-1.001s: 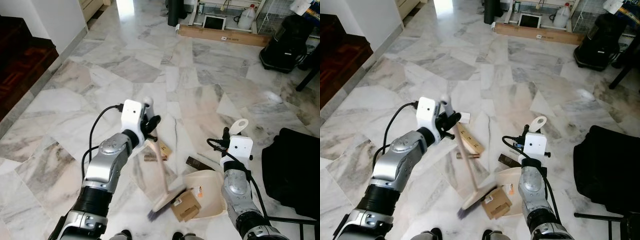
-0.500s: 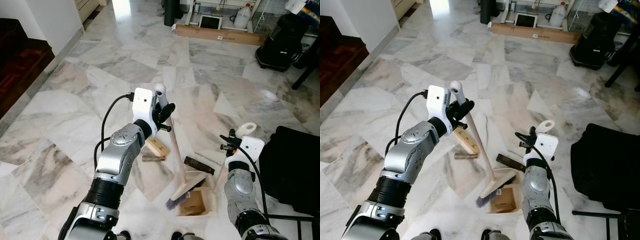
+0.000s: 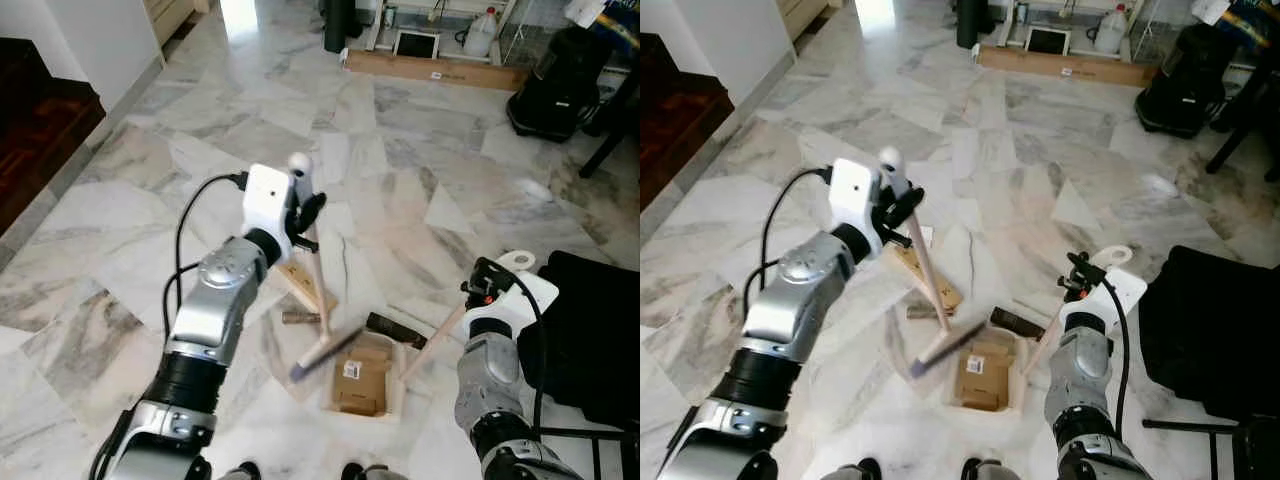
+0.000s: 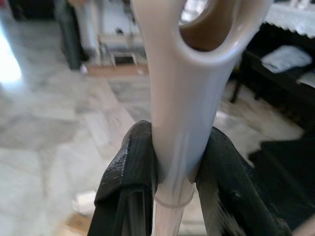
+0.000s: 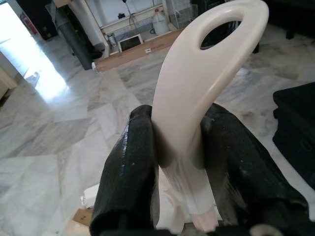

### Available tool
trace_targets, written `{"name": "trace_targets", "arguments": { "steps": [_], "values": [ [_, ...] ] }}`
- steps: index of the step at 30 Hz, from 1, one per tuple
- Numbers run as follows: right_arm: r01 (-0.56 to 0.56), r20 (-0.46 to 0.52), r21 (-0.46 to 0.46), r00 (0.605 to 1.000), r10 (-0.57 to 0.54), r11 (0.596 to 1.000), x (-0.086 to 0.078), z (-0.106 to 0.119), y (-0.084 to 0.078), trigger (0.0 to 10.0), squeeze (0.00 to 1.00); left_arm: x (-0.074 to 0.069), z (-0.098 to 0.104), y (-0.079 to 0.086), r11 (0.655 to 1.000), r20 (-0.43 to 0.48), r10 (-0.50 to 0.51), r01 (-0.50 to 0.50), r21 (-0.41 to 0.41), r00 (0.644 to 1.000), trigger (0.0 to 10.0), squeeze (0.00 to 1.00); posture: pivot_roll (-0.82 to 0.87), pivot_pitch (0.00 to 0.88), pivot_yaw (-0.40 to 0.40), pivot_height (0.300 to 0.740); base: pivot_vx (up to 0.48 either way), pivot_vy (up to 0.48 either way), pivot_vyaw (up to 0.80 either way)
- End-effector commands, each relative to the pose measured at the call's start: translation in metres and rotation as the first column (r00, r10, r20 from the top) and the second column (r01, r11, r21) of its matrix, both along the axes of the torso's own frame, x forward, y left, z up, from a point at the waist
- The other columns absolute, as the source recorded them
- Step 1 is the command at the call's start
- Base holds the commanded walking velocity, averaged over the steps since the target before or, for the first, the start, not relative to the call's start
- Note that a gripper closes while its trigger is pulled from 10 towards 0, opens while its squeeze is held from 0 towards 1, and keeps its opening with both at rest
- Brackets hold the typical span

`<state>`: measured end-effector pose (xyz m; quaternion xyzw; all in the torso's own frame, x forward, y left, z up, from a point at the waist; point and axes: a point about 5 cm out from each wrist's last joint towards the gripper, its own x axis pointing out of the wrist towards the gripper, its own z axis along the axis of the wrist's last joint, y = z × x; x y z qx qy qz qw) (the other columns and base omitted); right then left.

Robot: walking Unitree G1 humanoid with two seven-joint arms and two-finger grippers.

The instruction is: Sweep floor

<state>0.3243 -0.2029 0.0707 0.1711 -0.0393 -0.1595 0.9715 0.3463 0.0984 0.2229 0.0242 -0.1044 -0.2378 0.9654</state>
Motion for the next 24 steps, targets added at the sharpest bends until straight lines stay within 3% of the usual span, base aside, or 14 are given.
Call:
{"name": "trace_targets", "arguments": {
  "steps": [1,13,19,24],
  "values": [
    [-0.029,-0.053,0.14,0.998,0.037,0.99,-0.004,-0.017,0.02,10.0,0.0,-0.004,0.024,0.004,1.0,0.12,0.01,-0.01,-0.003,0.993,10.0,0.0,0.11,0.157,-0.001,0.74,0.0,0.0,0.0],
    [-0.064,0.025,0.198,0.998,0.06,0.978,-0.001,-0.009,0.015,10.0,0.0,-0.005,0.032,0.033,0.988,0.209,0.152,-0.156,0.004,0.966,10.0,0.0,0.1,0.143,-0.017,0.74,0.0,0.0,0.0],
    [-0.09,0.073,0.206,0.994,0.076,0.974,0.002,-0.001,0.014,10.0,0.0,-0.012,0.009,0.047,0.961,0.223,0.261,-0.275,0.031,0.939,10.0,0.0,0.09,0.132,-0.03,0.74,0.0,0.0,0.0],
    [-0.099,0.095,0.212,0.992,0.08,0.972,0.005,0.005,0.012,10.0,0.0,-0.019,-0.006,0.066,0.917,0.245,0.365,-0.392,0.071,0.898,10.0,0.0,0.09,0.127,-0.045,0.74,0.0,0.0,0.0]
  ]
}}
